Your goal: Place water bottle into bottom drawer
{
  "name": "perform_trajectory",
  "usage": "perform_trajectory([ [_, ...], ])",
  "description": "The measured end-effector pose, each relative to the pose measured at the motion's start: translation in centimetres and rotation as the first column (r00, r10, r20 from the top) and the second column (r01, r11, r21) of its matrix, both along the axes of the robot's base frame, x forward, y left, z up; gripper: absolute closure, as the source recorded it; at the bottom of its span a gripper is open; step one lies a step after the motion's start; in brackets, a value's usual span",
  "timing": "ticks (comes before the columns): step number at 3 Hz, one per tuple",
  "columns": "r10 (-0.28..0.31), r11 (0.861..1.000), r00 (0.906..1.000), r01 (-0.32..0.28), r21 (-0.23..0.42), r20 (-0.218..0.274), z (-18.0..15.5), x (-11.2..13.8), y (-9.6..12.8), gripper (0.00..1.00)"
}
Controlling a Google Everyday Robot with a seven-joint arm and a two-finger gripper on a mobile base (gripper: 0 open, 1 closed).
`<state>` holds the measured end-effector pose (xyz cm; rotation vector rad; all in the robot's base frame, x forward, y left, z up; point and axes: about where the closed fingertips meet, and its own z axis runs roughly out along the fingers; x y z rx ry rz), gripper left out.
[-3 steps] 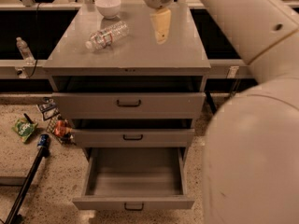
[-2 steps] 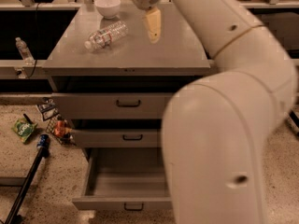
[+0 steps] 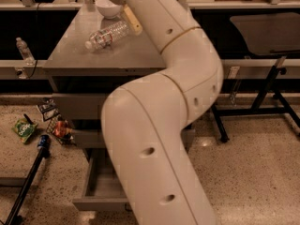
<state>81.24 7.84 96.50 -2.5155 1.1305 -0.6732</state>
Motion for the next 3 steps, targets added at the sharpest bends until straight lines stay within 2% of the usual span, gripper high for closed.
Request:
perform_trajectory([
  [1, 0.046, 0.997, 0.9989, -0.046, -0.066, -0.002, -1.5, 0.8, 3.0, 0.00],
  [2, 0.081, 0.985, 0.9964, -0.076, -0.157, 0.024, -4.0, 3.0, 5.1, 0.00],
  [3, 0.086, 0.985, 0.9958, -0.080, -0.151, 0.033, -4.2, 3.3, 5.4, 0.00],
])
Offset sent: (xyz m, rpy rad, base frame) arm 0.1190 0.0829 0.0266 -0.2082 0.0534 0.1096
